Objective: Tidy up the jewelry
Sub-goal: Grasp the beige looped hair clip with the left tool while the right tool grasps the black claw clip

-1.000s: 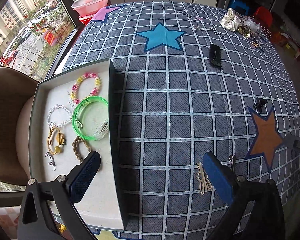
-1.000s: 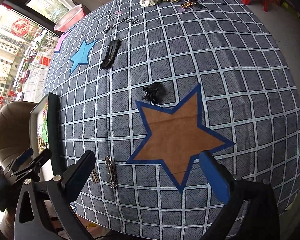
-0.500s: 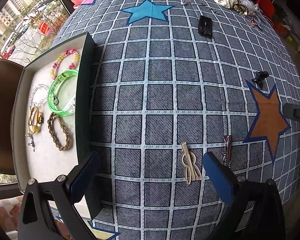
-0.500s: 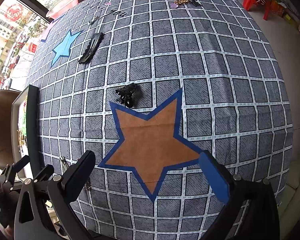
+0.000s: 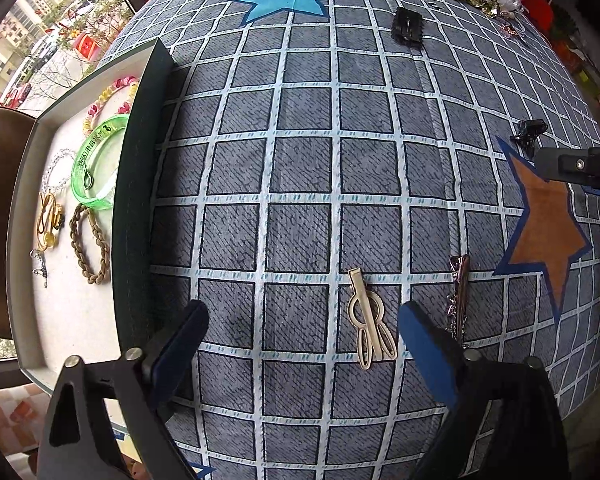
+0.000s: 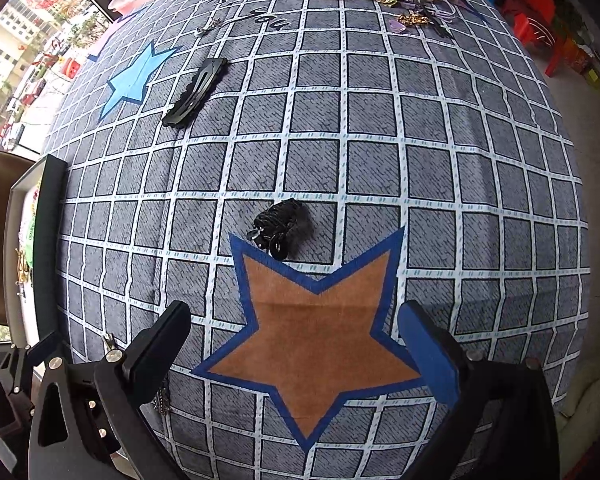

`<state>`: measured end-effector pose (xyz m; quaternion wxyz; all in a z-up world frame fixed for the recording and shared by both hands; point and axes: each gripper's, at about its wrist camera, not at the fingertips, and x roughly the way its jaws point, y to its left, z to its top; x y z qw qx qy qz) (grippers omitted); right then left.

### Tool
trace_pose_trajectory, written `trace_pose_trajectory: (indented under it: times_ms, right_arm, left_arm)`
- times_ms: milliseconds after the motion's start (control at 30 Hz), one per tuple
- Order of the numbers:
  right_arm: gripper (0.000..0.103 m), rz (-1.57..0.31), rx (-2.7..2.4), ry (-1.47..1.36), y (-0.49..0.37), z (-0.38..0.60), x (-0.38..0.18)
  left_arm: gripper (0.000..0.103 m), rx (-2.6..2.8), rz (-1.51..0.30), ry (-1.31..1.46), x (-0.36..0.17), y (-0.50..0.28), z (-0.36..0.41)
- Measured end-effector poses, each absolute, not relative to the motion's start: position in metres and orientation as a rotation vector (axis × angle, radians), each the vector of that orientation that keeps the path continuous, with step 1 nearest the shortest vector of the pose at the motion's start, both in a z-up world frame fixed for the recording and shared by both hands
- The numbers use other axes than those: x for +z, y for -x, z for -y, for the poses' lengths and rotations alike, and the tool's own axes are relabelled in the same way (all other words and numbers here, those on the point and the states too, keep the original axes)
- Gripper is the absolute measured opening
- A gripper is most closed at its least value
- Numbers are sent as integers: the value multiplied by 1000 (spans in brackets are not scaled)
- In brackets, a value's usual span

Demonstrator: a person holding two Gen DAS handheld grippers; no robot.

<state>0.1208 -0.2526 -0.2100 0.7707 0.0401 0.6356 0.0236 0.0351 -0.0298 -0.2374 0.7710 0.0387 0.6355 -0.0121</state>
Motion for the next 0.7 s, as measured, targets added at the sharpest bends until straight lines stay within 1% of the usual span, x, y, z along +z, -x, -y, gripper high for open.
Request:
trace_pose_trajectory:
  times_ms: [100, 200, 267, 333, 400, 467, 500, 567, 600, 667, 700]
  right_arm:
    - [103, -1373, 44, -85, -131, 251, -215]
    - [94, -1374, 41, -86, -139, 250, -219]
    - [93, -1374, 42, -87, -146, 246, -223]
    - [85, -1373, 40, -82, -148, 242, -226]
    - [81, -1368, 26, -68, -151, 237, -229]
    - [79, -1360, 17, -56, -153, 232, -229]
    - [77, -1356, 10, -49, -155, 228, -231]
    - [73, -1348, -6, -29, -160, 219, -232]
    - [70, -1346, -13, -19, -162, 217, -233]
    - [65, -1339, -25, -1, -164, 209, -233]
    - [60, -1336, -30, 8, -166, 202, -233]
  left_arm:
    - [92, -28, -1387, -66, -240, -29, 31]
    - [89, -31, -1381, -66, -244, -29, 31]
    - [82, -40, -1379, -57, -241, -30, 31]
    - [80, -44, -1377, -57, -239, -32, 36]
    - [76, -50, -1378, -51, -239, -31, 37]
    - [68, -62, -1380, -43, -235, -31, 41]
    - [66, -69, -1380, -43, -236, -30, 41]
    - [58, -81, -1379, -51, -235, -28, 45]
    - [56, -88, -1379, -51, -235, -27, 46]
    - [46, -102, -1381, -56, -235, -27, 49]
    - [43, -113, -1381, -57, -235, -26, 52]
